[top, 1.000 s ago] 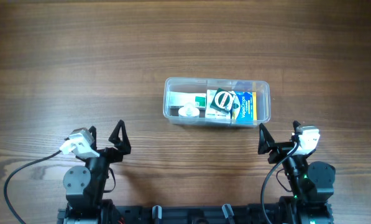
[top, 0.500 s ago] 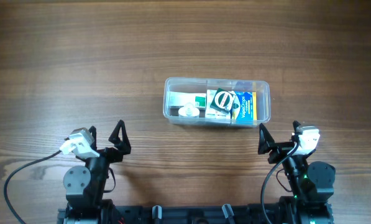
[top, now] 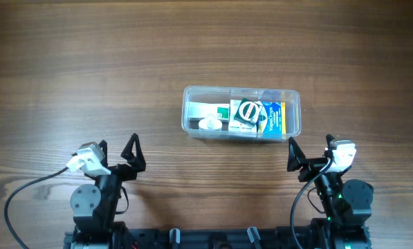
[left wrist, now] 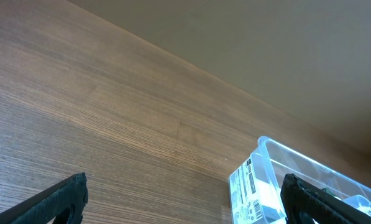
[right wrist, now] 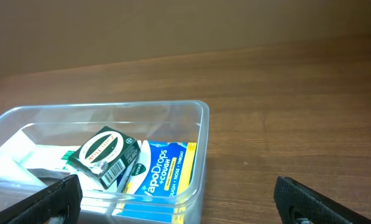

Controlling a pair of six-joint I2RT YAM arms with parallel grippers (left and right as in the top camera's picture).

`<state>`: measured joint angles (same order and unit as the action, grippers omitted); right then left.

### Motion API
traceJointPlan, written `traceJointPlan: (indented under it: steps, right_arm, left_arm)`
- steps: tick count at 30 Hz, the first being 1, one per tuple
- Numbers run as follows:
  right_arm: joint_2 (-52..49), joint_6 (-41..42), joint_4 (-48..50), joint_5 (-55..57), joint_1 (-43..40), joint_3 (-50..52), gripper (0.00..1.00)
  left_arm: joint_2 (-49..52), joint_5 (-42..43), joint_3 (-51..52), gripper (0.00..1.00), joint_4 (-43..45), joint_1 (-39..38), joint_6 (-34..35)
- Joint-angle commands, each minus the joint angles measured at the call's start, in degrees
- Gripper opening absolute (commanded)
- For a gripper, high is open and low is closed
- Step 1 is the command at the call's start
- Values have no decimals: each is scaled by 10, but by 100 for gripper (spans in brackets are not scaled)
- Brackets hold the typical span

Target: Pack container

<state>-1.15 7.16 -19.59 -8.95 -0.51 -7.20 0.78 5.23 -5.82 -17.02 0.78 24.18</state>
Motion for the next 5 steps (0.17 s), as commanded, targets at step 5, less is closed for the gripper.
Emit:
traceJointPlan:
  steps: [5]
  right_arm:
    - [7,-12,3,1,-3,3,100]
  left_arm:
    - [-6,-8,6,100,3,3,-13]
